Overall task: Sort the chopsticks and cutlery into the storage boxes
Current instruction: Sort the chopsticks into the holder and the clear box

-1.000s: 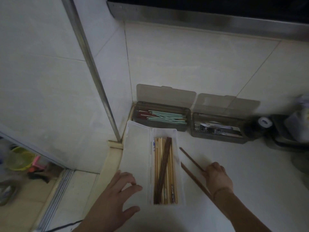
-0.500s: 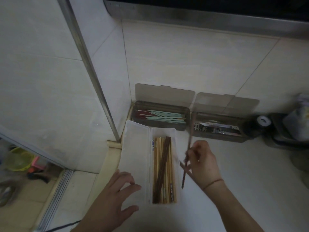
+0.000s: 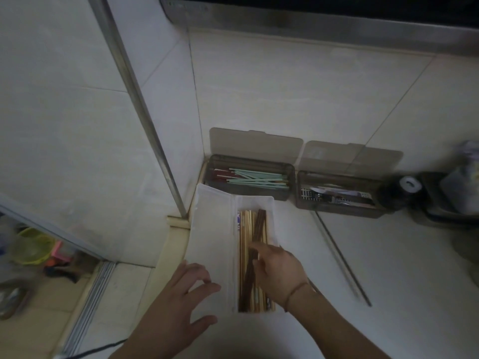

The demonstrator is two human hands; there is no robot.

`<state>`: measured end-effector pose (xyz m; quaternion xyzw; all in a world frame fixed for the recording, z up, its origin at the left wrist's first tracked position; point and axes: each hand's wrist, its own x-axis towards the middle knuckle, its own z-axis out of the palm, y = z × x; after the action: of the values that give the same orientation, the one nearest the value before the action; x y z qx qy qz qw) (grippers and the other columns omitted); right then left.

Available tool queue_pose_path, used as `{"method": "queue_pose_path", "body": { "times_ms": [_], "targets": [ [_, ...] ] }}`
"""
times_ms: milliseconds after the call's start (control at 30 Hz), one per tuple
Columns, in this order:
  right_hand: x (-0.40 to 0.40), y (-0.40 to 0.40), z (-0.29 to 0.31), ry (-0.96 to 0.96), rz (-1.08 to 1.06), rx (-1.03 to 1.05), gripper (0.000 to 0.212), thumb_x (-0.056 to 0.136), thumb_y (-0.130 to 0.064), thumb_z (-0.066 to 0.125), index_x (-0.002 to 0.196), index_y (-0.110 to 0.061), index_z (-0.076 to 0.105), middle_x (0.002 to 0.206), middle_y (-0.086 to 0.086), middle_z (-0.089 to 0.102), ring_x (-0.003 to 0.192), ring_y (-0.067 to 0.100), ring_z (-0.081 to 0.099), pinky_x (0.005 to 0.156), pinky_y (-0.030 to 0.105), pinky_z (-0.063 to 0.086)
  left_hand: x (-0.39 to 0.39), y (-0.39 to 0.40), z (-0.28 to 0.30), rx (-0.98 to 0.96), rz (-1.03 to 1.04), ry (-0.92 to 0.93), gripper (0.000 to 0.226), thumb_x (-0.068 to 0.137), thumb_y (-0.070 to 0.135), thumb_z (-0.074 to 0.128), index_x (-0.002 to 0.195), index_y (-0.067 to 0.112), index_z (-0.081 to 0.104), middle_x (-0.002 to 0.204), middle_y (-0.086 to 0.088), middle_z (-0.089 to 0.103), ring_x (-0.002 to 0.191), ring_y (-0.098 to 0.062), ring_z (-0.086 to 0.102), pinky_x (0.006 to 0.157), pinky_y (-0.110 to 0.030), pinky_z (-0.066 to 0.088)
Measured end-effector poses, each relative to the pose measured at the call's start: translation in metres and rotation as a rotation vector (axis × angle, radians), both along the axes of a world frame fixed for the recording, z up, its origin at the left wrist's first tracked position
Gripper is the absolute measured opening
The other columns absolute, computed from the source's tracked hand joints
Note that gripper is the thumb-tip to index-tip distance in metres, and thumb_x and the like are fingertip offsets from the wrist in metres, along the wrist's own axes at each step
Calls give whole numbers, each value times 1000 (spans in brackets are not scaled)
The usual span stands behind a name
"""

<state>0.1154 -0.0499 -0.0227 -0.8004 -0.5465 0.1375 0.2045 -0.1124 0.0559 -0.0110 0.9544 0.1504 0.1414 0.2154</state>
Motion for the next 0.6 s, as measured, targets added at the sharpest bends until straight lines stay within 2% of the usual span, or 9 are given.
{"method": "queue_pose_path", "body": {
  "times_ms": [33, 100, 167, 233, 267, 367, 467, 600],
  "targets": [
    [2, -2, 1, 23, -8, 48, 33, 93, -25, 48, 125, -25, 57, 100, -3, 68, 85, 13, 61, 77, 29, 53, 0, 0, 0, -4, 0, -4, 53, 62, 42, 87, 107, 25, 68, 105, 4, 58, 114, -11, 49, 113, -36, 24],
    [13, -7, 2, 17, -64, 168, 24, 91, -22, 52, 110, -26, 66, 93, -10, 66, 77, 1, 58, 69, 16, 50, 0, 0, -1, -1, -1, -12, 54, 60, 41, 88, 107, 25, 67, 106, 5, 57, 113, -12, 49, 112, -38, 26],
    [36, -19, 1, -57, -248, 241, 18, 88, -19, 59, 102, -27, 68, 89, -12, 64, 71, -5, 51, 63, 8, 40, 1, 1, -1, 5, -8, -39, 50, 65, 45, 83, 107, 24, 67, 108, 7, 53, 113, -12, 48, 112, -36, 26],
    [67, -39, -4, -73, -494, 177, 22, 86, -19, 63, 107, -25, 66, 99, -2, 66, 81, 8, 56, 67, 20, 46, 2, 1, -1, 5, -16, -59, 44, 71, 50, 72, 107, 24, 66, 109, 7, 52, 113, -11, 48, 112, -35, 26],
    [83, -52, -9, -83, -606, 73, 28, 87, -22, 62, 114, -24, 63, 112, 3, 64, 95, 18, 57, 76, 29, 50, 1, 2, -2, 2, -15, -59, 44, 72, 51, 69, 106, 23, 67, 108, 6, 53, 112, -11, 48, 112, -35, 26],
    [126, -94, -23, -160, -805, -319, 58, 87, -37, 59, 141, -25, 39, 146, 6, 39, 131, 31, 37, 102, 45, 41, 0, 2, -3, 0, -11, -28, 43, 74, 53, 65, 106, 24, 68, 106, 6, 56, 113, -12, 49, 113, -33, 25],
    [159, -125, -33, -92, -867, -480, 75, 88, -42, 57, 150, -24, 19, 157, 5, 18, 141, 34, 21, 110, 51, 32, 1, 3, -3, 17, -25, -26, 43, 74, 53, 65, 105, 24, 68, 107, 7, 54, 112, -12, 50, 113, -32, 25],
    [185, -139, -41, -58, -854, -540, 76, 90, -43, 56, 151, -25, 14, 159, 5, 13, 143, 35, 18, 111, 52, 31, 1, 4, -2, 23, -42, -53, 43, 78, 55, 61, 110, 27, 62, 108, 8, 51, 112, -12, 50, 110, -33, 28]
  ]
}}
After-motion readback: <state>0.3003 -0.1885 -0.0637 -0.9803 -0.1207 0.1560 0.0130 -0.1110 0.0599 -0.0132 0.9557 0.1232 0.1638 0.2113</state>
